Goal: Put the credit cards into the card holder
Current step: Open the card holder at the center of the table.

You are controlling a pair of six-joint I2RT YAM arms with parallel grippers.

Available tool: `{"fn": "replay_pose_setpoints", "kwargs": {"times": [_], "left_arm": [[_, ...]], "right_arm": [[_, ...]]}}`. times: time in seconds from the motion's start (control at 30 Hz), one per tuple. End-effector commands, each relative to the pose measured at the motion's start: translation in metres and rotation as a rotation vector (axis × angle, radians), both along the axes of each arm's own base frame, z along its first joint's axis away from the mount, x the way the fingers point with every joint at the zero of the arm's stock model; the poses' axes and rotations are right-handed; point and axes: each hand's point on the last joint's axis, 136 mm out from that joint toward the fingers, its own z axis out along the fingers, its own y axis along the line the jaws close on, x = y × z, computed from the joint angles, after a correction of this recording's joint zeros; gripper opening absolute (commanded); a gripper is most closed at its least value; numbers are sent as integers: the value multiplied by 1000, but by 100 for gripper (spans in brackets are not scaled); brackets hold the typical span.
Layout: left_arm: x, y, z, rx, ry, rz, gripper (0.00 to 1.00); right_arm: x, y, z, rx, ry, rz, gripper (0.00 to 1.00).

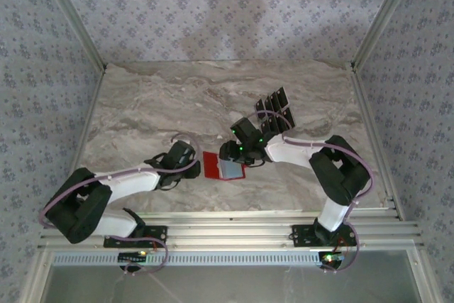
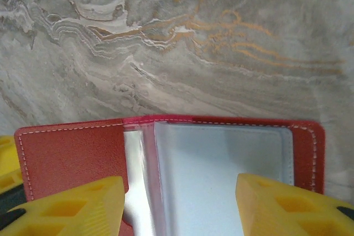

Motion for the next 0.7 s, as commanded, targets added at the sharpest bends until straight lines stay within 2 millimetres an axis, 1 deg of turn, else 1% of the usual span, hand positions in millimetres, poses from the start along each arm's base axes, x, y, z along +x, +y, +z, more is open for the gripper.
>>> {"fn": "replay_pose_setpoints", "kwargs": {"times": [0.0, 0.13, 0.27, 0.37, 0.47, 0.57, 0.67], "left_arm": [[22, -18, 7, -56, -56, -36, 51], [24, -19, 9, -59, -58, -37, 52], [25, -18, 20, -72, -75, -31, 54], [26, -16, 34, -82, -100, -25, 58], [24, -14, 52, -109, -130, -16, 62], [22, -16, 70, -165, -159, -12, 63], [20, -20, 79, -206, -166, -16, 64]], "right_arm": [[-1, -12, 9, -132, -65, 107, 57], [-1, -13, 4, -171, -73, 152, 57], [-1, -15, -1, -206, -78, 165, 57], [-1, -17, -5, -216, -71, 169, 57], [-4, -14, -10, -211, -56, 185, 56], [-5, -12, -13, -208, -51, 200, 56], [-6, -12, -16, -210, -47, 208, 56]]}}
